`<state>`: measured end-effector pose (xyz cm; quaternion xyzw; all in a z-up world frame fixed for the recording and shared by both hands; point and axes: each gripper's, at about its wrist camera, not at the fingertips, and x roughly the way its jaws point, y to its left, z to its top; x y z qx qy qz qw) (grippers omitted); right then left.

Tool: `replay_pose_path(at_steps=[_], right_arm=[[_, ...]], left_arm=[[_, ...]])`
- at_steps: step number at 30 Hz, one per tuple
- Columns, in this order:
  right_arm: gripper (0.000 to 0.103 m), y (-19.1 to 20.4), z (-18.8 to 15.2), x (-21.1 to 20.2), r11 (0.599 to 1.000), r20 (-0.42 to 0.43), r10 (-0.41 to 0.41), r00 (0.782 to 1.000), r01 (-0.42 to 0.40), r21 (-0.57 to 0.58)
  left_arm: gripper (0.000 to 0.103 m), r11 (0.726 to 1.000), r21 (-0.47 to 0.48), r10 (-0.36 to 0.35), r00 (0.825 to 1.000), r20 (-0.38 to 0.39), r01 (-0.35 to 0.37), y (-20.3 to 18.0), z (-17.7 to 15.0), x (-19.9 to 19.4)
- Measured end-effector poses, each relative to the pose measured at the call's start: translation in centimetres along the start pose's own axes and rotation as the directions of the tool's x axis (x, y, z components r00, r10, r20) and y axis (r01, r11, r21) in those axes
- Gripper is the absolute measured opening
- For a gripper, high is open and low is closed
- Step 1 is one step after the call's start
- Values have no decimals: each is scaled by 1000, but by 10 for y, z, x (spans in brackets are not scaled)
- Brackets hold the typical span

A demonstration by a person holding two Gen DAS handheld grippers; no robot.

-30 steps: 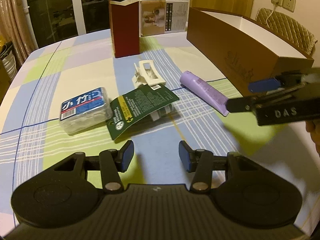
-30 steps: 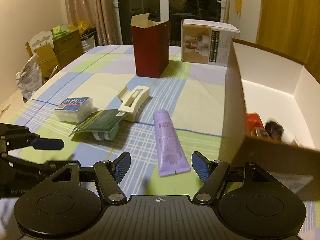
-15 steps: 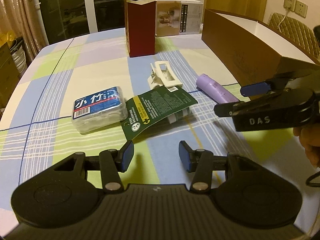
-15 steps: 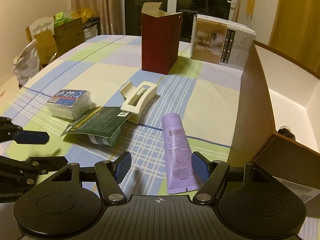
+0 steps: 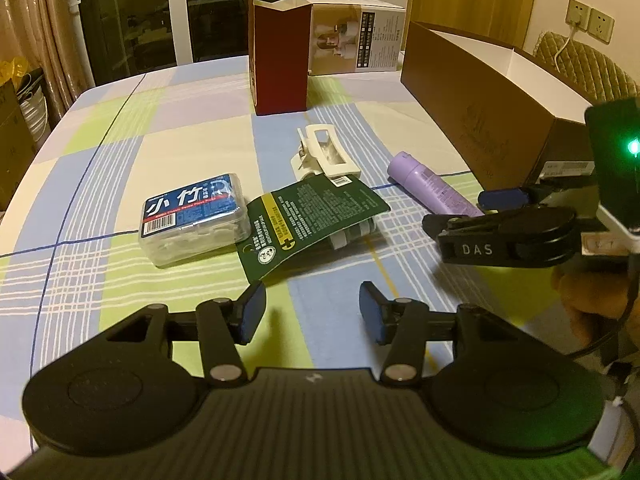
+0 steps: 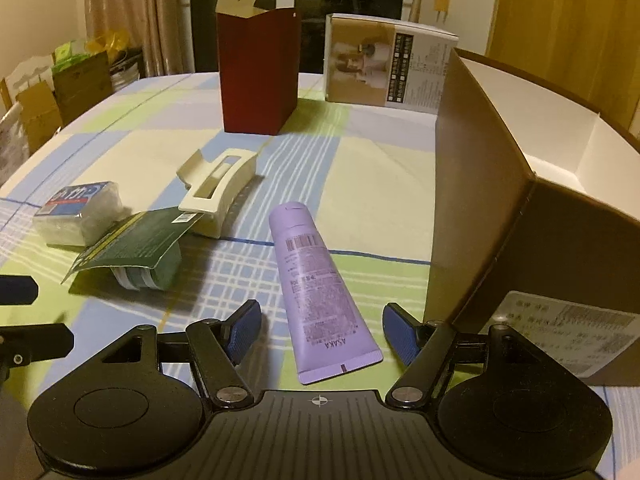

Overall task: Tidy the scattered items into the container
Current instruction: 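Move the left tool toward the green balm card while the right tool approaches the purple tube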

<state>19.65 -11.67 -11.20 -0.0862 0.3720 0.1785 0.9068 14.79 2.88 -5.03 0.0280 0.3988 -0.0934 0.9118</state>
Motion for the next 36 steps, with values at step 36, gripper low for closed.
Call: replay_pose_path(at_steps=[36], right_arm=[[76, -13, -51, -71, 995, -130, 27, 991, -15, 97]], left_arm=[[46, 992, -129, 1, 999, 50, 5, -27, 20, 46]])
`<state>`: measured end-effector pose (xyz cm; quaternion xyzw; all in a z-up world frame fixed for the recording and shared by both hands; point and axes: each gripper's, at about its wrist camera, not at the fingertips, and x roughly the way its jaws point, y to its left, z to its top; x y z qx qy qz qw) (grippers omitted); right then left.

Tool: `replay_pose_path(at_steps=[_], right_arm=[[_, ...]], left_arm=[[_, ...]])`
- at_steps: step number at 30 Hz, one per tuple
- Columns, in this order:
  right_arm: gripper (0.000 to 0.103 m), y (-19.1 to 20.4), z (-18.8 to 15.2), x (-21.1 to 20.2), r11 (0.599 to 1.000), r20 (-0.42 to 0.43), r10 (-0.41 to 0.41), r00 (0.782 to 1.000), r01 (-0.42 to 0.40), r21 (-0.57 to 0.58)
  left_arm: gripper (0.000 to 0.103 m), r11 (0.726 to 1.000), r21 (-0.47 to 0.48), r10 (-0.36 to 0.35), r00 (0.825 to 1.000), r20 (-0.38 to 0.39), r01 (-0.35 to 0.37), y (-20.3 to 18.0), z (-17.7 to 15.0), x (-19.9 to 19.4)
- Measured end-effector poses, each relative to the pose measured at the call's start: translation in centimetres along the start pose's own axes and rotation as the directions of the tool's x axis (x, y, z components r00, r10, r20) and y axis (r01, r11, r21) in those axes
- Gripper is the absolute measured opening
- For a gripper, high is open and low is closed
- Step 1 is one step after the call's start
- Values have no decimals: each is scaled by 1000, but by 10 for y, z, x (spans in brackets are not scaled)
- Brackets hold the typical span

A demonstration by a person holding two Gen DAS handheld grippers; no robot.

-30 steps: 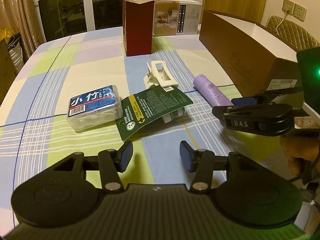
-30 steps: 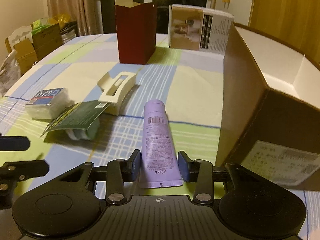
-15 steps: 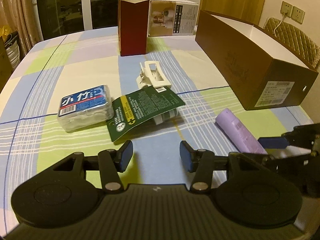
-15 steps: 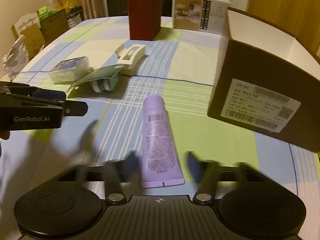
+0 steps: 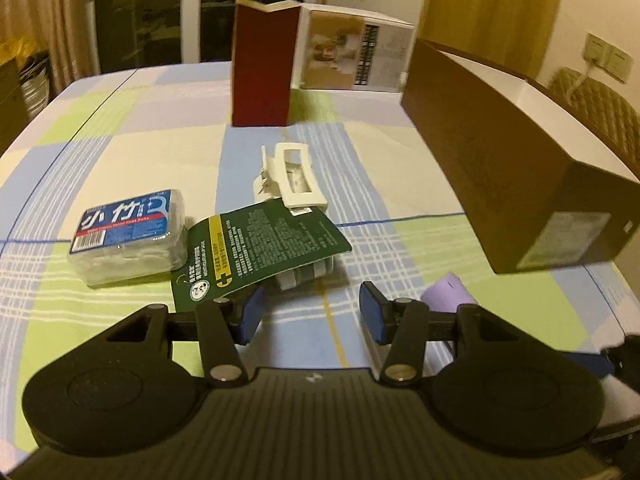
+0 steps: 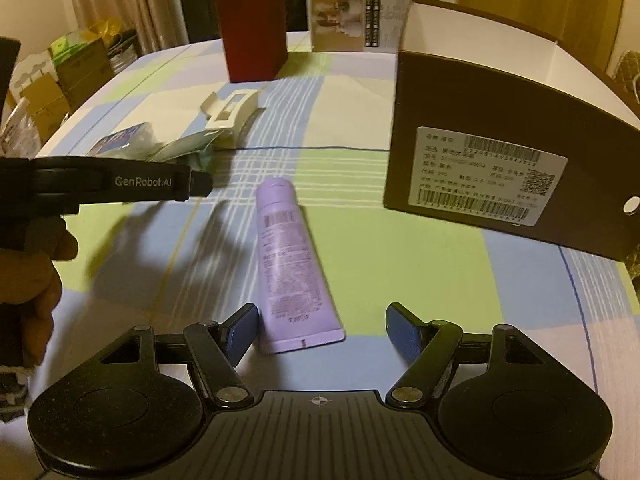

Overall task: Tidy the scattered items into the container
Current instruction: 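Move the left tool toward the green balm card while the right tool approaches the purple tube, then close the left tool on the green Mentholatum balm card and lift it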

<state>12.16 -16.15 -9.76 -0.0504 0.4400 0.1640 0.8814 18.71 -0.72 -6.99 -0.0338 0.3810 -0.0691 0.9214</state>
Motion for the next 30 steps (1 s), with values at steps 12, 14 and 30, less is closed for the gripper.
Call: replay_pose_path(at_steps=[12, 14, 30], right_arm=[[76, -1, -1, 1, 1000, 23, -8, 1000, 8, -3], [76, -1, 0, 1, 1000, 24, -9, 1000, 9, -7], [76, 6, -1, -9, 998, 27, 10, 1000, -8, -64]], left_arm=[[40, 991, -105, 91, 995, 35, -87, 0, 4, 14], [28, 991, -103, 93, 995, 43, -88, 0, 4, 15], [5, 998, 27, 64, 997, -35, -63, -7, -27, -48]])
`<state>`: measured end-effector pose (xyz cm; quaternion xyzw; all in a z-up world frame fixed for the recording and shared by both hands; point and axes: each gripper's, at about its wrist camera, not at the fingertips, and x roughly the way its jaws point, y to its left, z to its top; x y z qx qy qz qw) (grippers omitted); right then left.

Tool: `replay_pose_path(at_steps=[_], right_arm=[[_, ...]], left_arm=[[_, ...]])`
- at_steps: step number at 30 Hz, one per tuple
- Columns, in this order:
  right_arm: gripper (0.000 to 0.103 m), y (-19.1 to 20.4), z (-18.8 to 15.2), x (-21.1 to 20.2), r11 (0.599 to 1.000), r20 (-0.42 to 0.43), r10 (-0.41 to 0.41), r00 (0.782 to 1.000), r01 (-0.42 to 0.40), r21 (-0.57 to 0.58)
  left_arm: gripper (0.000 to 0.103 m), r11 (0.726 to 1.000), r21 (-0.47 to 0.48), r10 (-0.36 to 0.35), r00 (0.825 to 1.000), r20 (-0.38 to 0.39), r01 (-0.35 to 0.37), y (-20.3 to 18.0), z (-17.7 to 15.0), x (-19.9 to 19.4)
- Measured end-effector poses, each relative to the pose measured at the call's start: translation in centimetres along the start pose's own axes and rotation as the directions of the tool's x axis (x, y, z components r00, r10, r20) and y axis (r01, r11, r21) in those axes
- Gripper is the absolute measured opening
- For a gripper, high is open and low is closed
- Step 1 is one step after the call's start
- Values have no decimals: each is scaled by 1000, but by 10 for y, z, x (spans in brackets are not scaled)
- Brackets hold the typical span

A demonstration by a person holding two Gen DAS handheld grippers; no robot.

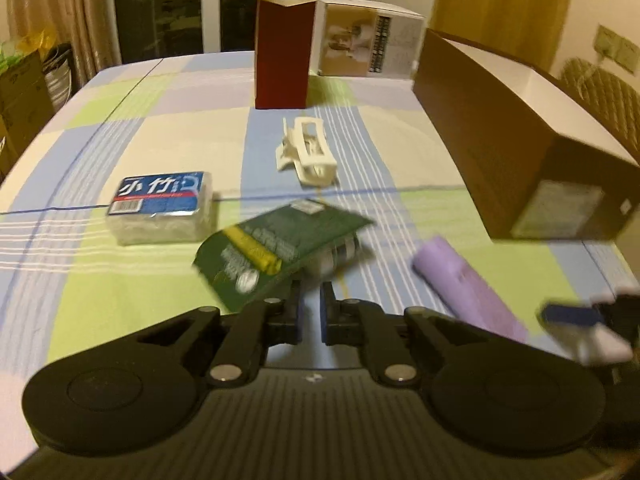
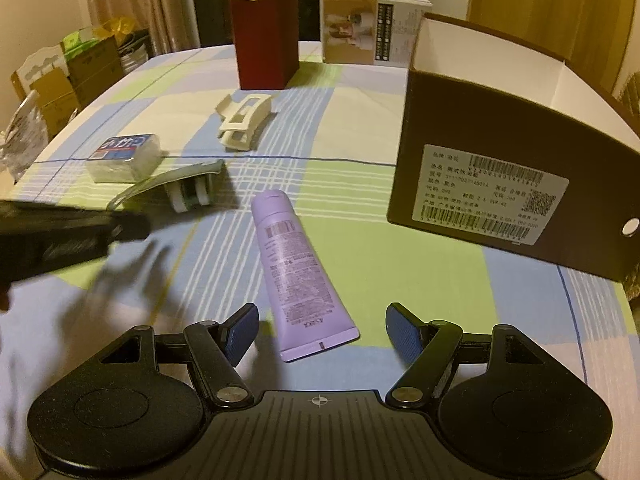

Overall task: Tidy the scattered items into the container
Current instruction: 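Close the left tool on the green Mentholatum balm card and lift it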

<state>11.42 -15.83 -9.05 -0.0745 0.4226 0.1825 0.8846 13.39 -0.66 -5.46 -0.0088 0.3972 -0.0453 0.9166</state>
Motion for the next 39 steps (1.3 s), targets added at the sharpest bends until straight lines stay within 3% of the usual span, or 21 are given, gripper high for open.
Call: replay_pose_path(at_steps=[3, 6, 8, 10, 14, 18, 19, 20, 22, 26, 31, 34, 36, 39], right_arm=[[76, 2, 1, 0, 1000, 4, 6, 1000, -6, -5], [76, 3, 2, 1, 1000, 9, 6, 1000, -6, -10], [76, 2, 2, 2, 1000, 8, 4, 1000, -4, -6], [76, 0, 2, 4, 1000, 2, 3, 1000, -3, 8], [76, -1, 1, 7, 1000, -7, 11, 1000, -11, 22], [76, -1, 0, 9, 1000, -12, 17, 1000, -16, 20], [76, -1, 0, 9, 1000, -13, 14, 1000, -14, 22], [76, -2, 0, 9, 1000, -14, 13, 1000, -12, 24], [76, -2, 1, 8, 1000, -11, 9, 1000, -9, 26], [76, -2, 2, 2, 1000, 2, 3, 1000, -3, 13], [76, -5, 2, -14, 1000, 24, -5, 1000, 4, 26], [76, -6, 0, -26, 999, 35, -7, 999, 5, 41], [76, -5, -1, -32, 999, 39, -5, 999, 3, 48], [76, -2, -3, -37, 999, 42, -4, 999, 2, 47]], left_arm=[[6, 1000, 21, -2, 1000, -8, 2, 0, -8, -17], [13, 996, 88, 27, 1000, 16, -29, -3, -11, -25], [30, 978, 184, 84, 995, 60, -94, -10, -12, -25], [31, 950, 270, 132, 985, 109, -157, -15, -12, -22], [37, 906, 373, 165, 978, 127, -201, -19, -14, -4], [36, 872, 434, 186, 974, 131, -225, -19, -14, 15], [30, 864, 447, 191, 972, 135, -232, -19, -14, 18], [14, 858, 456, 193, 972, 136, -234, -19, -13, 20], [11, 849, 471, 200, 970, 135, -241, -20, -11, 20], [5, 855, 469, 185, 975, 122, -221, -23, -9, 3], [3, 919, 383, 88, 996, 32, -93, -26, -8, -38], [3, 984, 168, -54, 996, -72, 66, -10, -7, -65], [3, 988, -25, -156, 980, -121, 154, 8, -9, -76], [2, 963, -194, -219, 963, -159, 187, 29, -19, -83]])
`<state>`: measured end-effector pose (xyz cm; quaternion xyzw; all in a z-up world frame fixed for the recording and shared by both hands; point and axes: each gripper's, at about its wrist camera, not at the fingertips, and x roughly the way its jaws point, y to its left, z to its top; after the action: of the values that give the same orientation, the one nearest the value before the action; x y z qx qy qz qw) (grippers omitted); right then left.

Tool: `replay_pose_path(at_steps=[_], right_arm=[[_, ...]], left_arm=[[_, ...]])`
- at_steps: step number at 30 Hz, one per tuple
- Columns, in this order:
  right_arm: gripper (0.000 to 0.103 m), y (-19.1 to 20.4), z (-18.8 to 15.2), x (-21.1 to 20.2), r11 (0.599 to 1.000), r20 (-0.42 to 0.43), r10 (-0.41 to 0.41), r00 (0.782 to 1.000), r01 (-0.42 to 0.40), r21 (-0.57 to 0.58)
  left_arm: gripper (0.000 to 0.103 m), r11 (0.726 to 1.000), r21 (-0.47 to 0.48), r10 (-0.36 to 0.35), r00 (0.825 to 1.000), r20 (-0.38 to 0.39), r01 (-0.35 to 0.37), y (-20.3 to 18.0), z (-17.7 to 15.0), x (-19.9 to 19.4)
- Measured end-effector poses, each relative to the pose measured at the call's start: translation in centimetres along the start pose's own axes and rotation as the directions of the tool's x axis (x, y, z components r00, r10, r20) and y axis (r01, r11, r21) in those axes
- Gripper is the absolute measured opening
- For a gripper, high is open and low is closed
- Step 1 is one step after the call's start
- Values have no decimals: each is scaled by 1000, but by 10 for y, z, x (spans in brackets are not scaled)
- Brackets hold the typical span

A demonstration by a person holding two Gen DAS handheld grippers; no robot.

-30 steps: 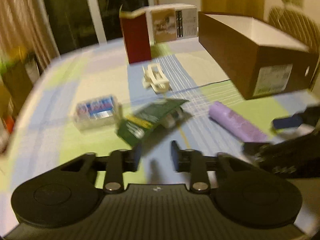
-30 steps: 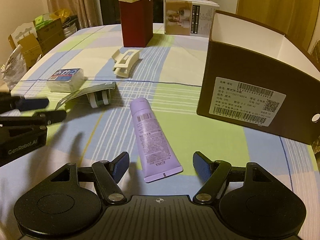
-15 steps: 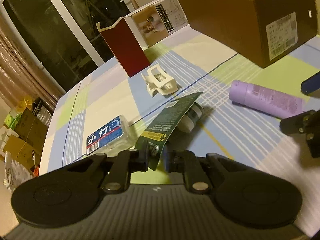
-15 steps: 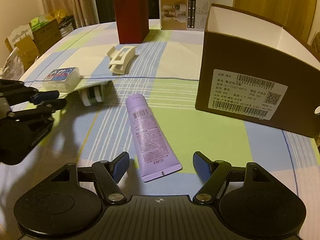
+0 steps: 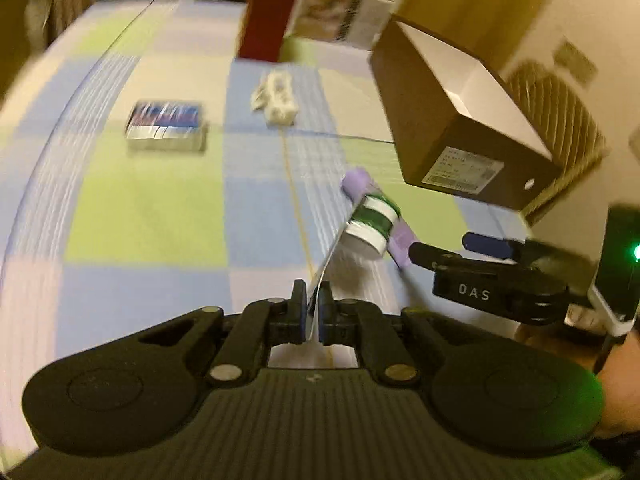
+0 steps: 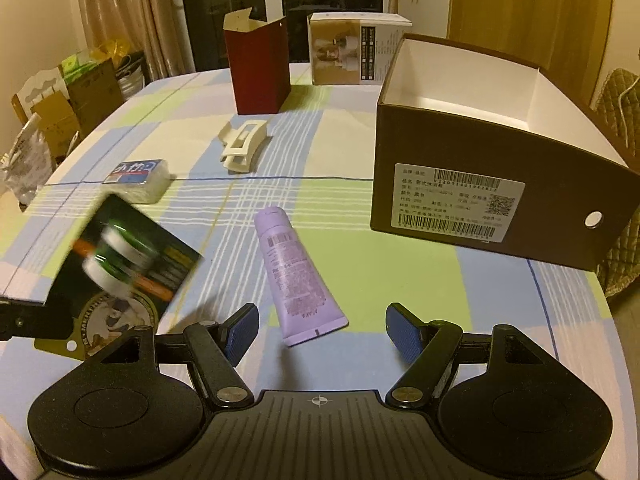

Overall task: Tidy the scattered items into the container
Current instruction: 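Close the left tool on the green Mentholatum balm card and lift it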

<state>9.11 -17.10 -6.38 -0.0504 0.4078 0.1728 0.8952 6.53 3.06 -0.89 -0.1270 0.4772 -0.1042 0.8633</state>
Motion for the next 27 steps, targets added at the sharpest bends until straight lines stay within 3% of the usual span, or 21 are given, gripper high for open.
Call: replay_pose_path(at_steps=[3, 6, 8, 12, 16, 22, 27], right_arm=[[76, 2, -2, -1, 1000, -2, -1, 1000, 1, -2], [76, 3, -3, 1, 1000, -7, -2, 1000, 2, -1], [76, 4, -4, 2, 1000, -9, -1, 1000, 1, -2], [76, 5, -7, 8, 1000, -20, 2, 1000, -2, 1], [76, 7, -7, 11, 1000, -13, 6, 1000, -6, 2], [76, 2, -6, 16, 1000, -14, -5, 1000, 5, 22], [76, -2, -5, 17, 999, -11, -13, 1000, 14, 49]], left_arm=[[2, 997, -59, 47, 999, -21, -48, 17, -6, -2], [9, 992, -82, 99, 995, -29, -101, 28, -8, -1], [21, 990, -64, 124, 992, -20, -125, 31, -8, -3], [29, 985, -1, 170, 985, -2, -170, 32, -7, -1], [30, 978, 11, 208, 978, 1, -208, 48, -1, 11], [32, 979, 41, 203, 978, -35, -202, 61, 15, 38], [32, 996, 50, 75, 995, -59, -72, 47, 10, 49]])
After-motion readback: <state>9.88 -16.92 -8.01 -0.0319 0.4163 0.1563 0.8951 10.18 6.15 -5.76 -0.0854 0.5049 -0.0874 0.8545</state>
